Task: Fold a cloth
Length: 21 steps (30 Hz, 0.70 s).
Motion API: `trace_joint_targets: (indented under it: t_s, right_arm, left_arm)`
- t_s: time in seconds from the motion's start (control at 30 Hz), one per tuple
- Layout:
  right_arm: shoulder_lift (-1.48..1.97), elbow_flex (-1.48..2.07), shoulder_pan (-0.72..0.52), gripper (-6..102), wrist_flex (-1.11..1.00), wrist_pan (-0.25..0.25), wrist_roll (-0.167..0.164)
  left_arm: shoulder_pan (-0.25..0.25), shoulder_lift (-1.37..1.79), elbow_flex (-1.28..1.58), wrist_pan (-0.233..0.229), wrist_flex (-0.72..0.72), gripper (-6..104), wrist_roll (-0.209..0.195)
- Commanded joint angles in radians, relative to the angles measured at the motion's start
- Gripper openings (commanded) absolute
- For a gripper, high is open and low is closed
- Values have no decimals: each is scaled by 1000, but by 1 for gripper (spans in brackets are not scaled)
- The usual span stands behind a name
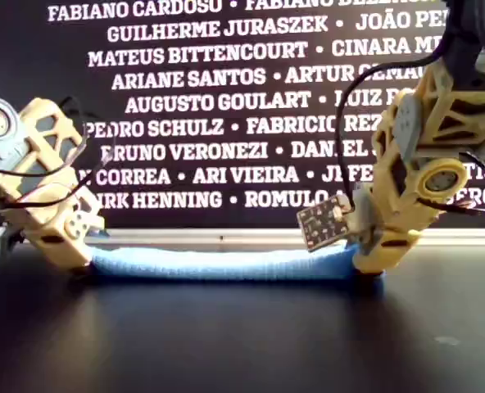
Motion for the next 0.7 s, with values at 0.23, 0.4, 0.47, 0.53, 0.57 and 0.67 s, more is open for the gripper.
trace_joint_targets:
  t_s: [0.23, 0.4, 0.47, 0.53, 0.57, 0.67]
  right_arm:
    - [26, -77, 3, 15, -29, -11, 3]
    - [28, -77, 23, -1, -31, -11, 5]
    - [28, -77, 21, -2, -31, -11, 5]
    - [28, -77, 18, -2, -29, -11, 3]
    - [29, -71, 18, -2, -29, -11, 3]
    - [34, -54, 15, -2, -28, -11, 2]
  left_arm:
    - [-21, 17, -15, 9, -5, 43, -11]
    - [-21, 17, -18, 11, -6, 12, -12]
    - [-21, 17, -17, 11, -6, 1, -12]
    - [-21, 17, -14, 11, -5, -4, -12]
    - [-21, 17, -9, 11, -5, -3, -12]
    - [-23, 20, 3, 11, -2, -1, -12]
